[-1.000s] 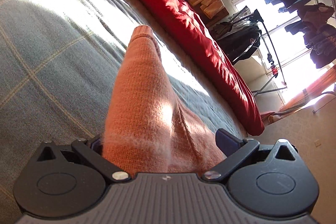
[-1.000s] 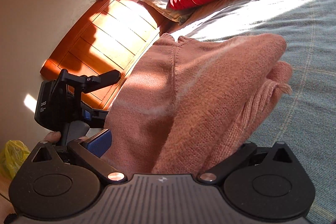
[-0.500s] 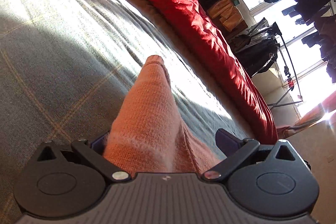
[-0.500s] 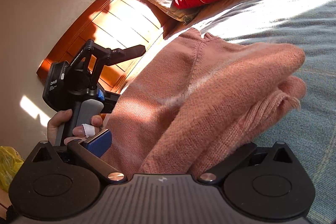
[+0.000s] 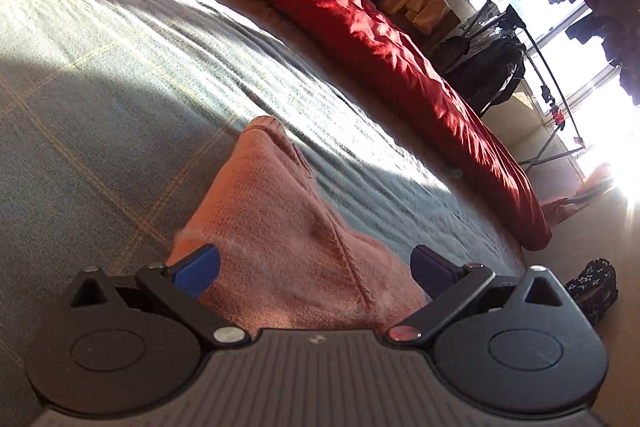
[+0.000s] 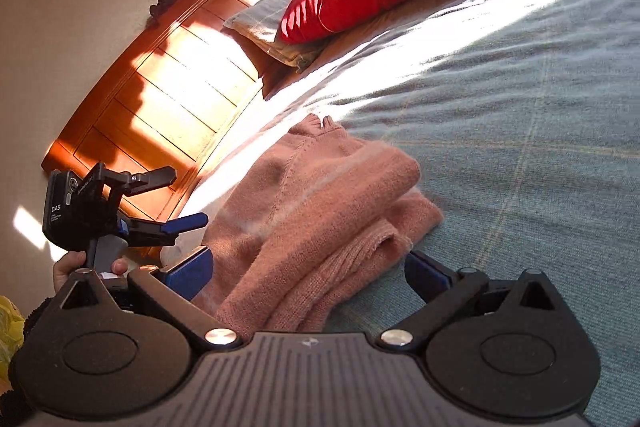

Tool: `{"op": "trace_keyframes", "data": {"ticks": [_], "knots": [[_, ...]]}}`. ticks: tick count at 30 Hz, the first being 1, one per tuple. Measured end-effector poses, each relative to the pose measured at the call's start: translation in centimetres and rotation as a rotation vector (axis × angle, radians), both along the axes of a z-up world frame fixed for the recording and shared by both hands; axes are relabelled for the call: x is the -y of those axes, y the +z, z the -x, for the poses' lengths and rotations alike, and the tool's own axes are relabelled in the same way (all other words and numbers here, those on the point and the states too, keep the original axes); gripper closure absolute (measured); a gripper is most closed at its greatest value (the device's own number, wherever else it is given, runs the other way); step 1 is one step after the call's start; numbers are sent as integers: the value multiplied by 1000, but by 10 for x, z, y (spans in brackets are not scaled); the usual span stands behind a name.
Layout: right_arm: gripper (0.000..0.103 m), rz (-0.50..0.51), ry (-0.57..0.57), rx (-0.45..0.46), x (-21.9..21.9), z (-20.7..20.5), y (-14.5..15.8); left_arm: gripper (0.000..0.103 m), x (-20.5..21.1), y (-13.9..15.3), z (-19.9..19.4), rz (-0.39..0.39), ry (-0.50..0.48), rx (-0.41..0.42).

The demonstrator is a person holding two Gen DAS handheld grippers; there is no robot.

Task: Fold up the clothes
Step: 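Fold the sweater end over onto itself and open both tools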

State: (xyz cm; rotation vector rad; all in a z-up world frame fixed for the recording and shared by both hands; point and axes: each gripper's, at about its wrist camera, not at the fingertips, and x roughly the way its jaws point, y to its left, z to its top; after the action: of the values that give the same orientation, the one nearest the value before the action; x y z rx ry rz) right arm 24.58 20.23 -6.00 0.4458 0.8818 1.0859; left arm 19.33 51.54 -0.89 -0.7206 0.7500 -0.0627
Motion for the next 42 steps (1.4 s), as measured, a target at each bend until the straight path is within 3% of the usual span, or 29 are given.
{"op": "trace_keyframes", "data": {"ticks": [4,8,12,18,21,23,27,30,32,39,42], "knots": [[0,-88,37,75,-6,-5,16,2,20,7,-1,-20,-75,33],[0,-147,147,80,-30,-11,14,2,22,-17,-6,-13,-69,-28],[0,-35,172,12,-41,-20,-12,2,12,-40,-3,56,-36,-42],[0,-107,62,-181,6,-37,-18,2,35,-21,13,4,-72,-14],[0,-104,47,-336,9,-46,-39,2,54,-18,21,13,-126,6],[0,-89,39,-384,2,-51,-50,2,67,-16,26,19,-162,20],[0,-121,30,-307,-17,-62,-41,2,82,-15,35,26,-206,24],[0,-175,-10,-201,-9,-68,-19,2,83,-14,41,53,-210,31],[0,-157,-28,-159,3,-66,-8,2,85,-14,42,77,-220,45],[0,44,10,-64,45,-27,-2,2,120,-19,12,142,-322,94],[0,164,36,-4,64,0,-7,1,135,-42,-4,130,-336,47]]}}
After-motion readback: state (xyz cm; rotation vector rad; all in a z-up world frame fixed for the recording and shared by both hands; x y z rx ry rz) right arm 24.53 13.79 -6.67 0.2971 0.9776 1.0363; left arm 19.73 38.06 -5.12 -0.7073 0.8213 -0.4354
